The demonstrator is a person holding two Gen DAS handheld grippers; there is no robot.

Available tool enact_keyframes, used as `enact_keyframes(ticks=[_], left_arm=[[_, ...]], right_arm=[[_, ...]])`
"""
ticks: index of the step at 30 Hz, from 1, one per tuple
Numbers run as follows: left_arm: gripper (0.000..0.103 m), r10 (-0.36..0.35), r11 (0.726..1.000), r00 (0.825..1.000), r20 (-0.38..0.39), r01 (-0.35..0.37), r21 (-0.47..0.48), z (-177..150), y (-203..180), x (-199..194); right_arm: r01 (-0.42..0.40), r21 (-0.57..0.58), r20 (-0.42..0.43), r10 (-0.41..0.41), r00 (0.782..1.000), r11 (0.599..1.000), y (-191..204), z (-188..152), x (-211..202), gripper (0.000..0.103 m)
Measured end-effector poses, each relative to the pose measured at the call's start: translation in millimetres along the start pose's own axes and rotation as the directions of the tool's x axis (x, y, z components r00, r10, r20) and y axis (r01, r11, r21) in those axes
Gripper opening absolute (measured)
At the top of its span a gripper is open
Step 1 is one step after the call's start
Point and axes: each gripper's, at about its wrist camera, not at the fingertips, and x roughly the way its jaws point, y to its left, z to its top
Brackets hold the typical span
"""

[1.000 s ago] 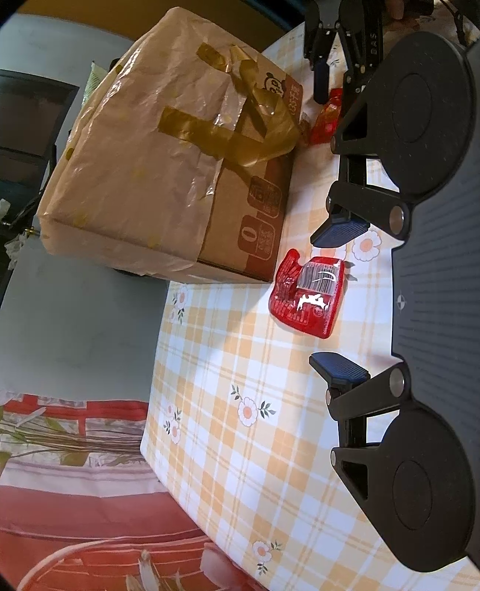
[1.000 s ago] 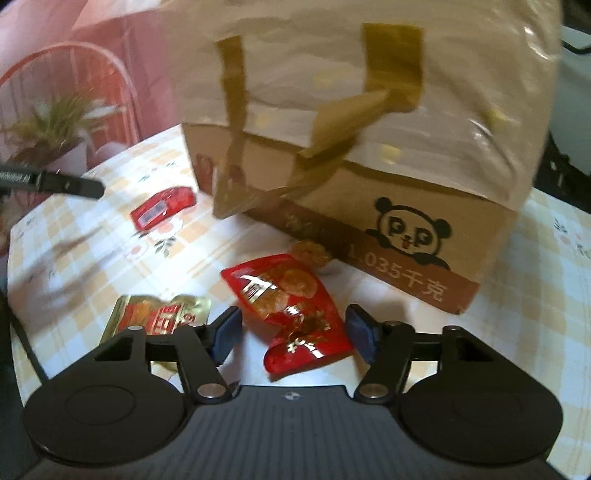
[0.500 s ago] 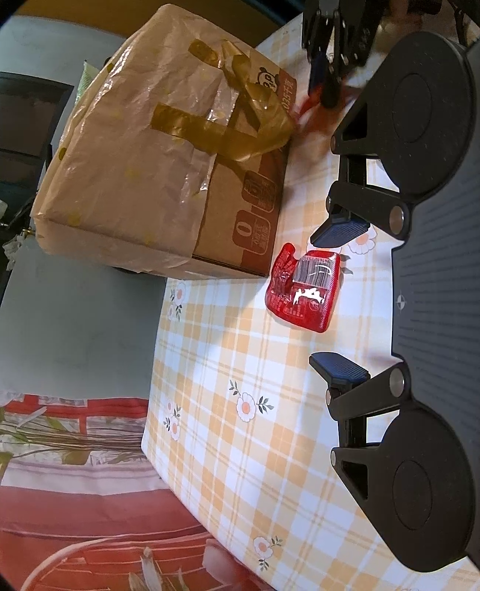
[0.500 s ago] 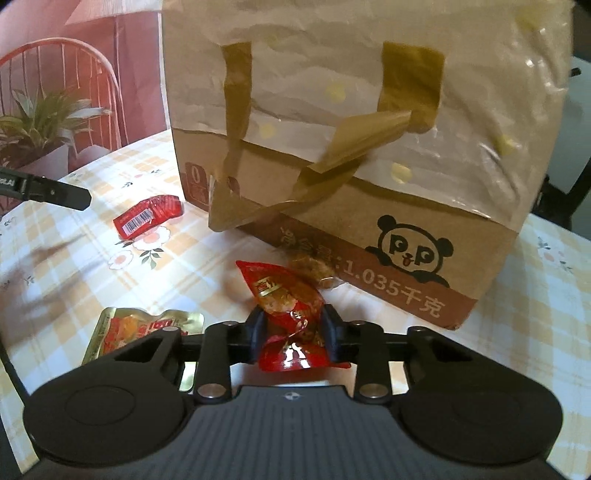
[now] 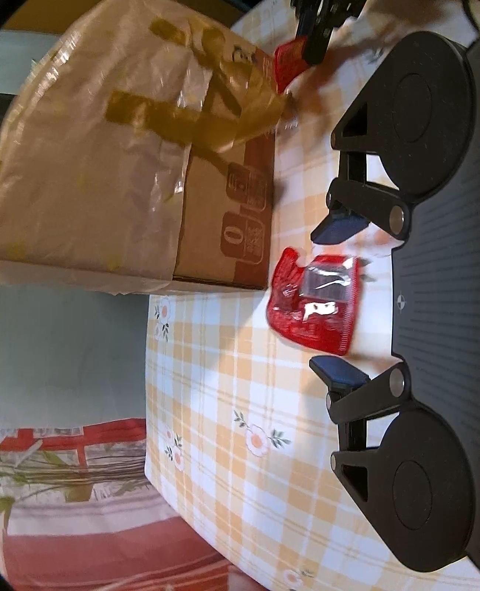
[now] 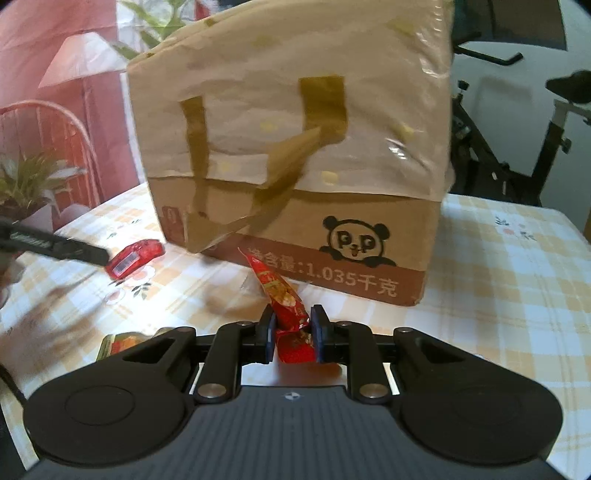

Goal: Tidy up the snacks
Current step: 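Grasp the red spicy packet with right tool while left tool grasps the red barcode packet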

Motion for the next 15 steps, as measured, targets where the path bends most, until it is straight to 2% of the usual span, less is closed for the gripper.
enact_keyframes(ticks=[5, 9, 11, 12, 13, 15], left_arm=[[0.075, 0.020, 1.000, 0.999, -0.043, -0.020, 0.011, 11.4, 4.8, 30.1], [0.084, 0.038, 0.998, 0.998, -0.045, -0.036, 0.049, 16.2, -1.2, 40.1], [0.083, 0.037, 0.998, 0.999, -0.039, -0.035, 0.052, 15.6, -3.1, 39.8], [0.079, 0.036, 0.998, 0.999, -0.033, -0.034, 0.051, 14.2, -3.4, 37.9], [0.069, 0.033, 0.998, 0.999, -0.022, -0.031, 0.057, 12.6, -4.4, 35.6], [0.059, 0.025, 0.997, 1.000, -0.013, -0.024, 0.078, 9.6, -8.4, 29.4]], right_arm=[[-0.004, -0.004, 0.001, 0.004, 1.000, 1.000, -1.0, -1.2, -1.2, 0.021], [-0.009, 0.009, -0.005, 0.009, 1.000, 1.000, -3.6, -1.4, -0.1, 0.021], [-0.012, 0.009, -0.007, 0.012, 1.000, 1.000, -4.8, -1.3, 0.8, 0.021], [-0.012, 0.009, -0.007, 0.013, 1.000, 1.000, -5.1, -1.2, 0.7, 0.021], [-0.013, 0.011, -0.007, 0.014, 1.000, 1.000, -5.3, -1.0, 0.9, 0.021], [-0.017, 0.018, -0.005, 0.017, 1.000, 1.000, -6.7, -1.1, 0.1, 0.021]])
